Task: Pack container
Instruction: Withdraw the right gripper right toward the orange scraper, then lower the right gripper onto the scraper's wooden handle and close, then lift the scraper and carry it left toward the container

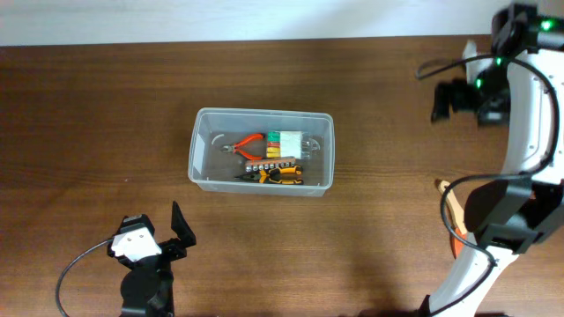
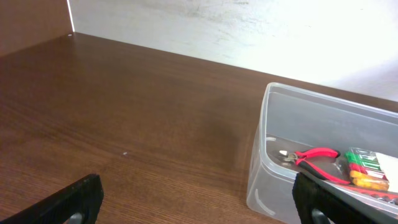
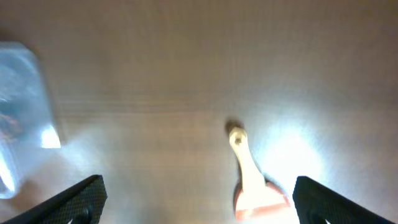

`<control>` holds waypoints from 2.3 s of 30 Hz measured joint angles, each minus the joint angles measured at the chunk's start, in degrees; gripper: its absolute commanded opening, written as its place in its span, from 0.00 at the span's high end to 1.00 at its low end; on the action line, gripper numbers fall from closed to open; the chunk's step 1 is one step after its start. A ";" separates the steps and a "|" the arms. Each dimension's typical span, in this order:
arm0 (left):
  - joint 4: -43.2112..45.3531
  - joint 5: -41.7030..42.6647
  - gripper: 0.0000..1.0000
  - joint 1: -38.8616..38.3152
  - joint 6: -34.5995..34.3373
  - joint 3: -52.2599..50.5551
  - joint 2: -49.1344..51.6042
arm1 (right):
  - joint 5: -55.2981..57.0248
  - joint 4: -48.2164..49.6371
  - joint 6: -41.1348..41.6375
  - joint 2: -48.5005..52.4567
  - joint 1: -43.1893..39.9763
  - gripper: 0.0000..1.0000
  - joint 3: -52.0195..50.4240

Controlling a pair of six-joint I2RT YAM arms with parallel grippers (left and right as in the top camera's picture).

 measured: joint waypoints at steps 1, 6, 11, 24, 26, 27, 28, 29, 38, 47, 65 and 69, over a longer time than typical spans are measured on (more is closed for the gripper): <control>0.00 0.00 0.01 0.00 0.00 0.00 0.00 | 0.04 0.24 0.02 0.00 -0.85 0.07 -2.84; 0.00 0.00 0.01 0.00 0.00 0.00 0.00 | 0.24 5.44 -1.33 0.04 -5.70 0.11 -14.38; 0.00 0.00 0.01 0.00 0.00 0.00 0.00 | 0.42 11.58 -4.37 0.09 -9.29 0.17 -23.61; 0.00 0.00 0.01 0.00 0.00 0.00 0.00 | 2.69 27.41 -12.31 0.09 -8.02 0.18 -39.58; 0.00 0.00 0.01 0.00 0.00 0.00 0.00 | 3.30 29.29 -12.72 0.09 -7.72 0.19 -40.70; 0.00 0.00 0.01 0.00 0.00 0.00 0.00 | 3.54 30.21 -12.81 0.09 -7.58 0.19 -41.24; -0.02 0.00 0.01 0.00 0.00 0.00 0.00 | 4.02 30.86 -12.85 0.09 -7.52 0.20 -41.64; -0.02 0.00 0.01 0.00 0.00 0.00 0.00 | 4.35 31.50 -12.94 -0.17 -7.41 0.19 -42.05; 0.00 0.00 0.01 0.00 0.00 0.00 0.00 | 7.37 38.07 -12.87 -2.56 -7.28 0.50 -46.07; 0.00 0.00 0.01 0.00 0.00 0.00 0.00 | 7.19 38.51 -13.31 -2.60 -7.28 0.70 -46.10; 0.00 0.00 0.01 0.00 0.00 0.00 0.00 | 6.36 33.03 -12.44 -0.52 -4.87 0.88 -37.92; 0.00 0.00 0.01 0.00 0.00 0.00 0.00 | 6.23 31.26 -12.44 -0.52 -2.01 0.88 -29.31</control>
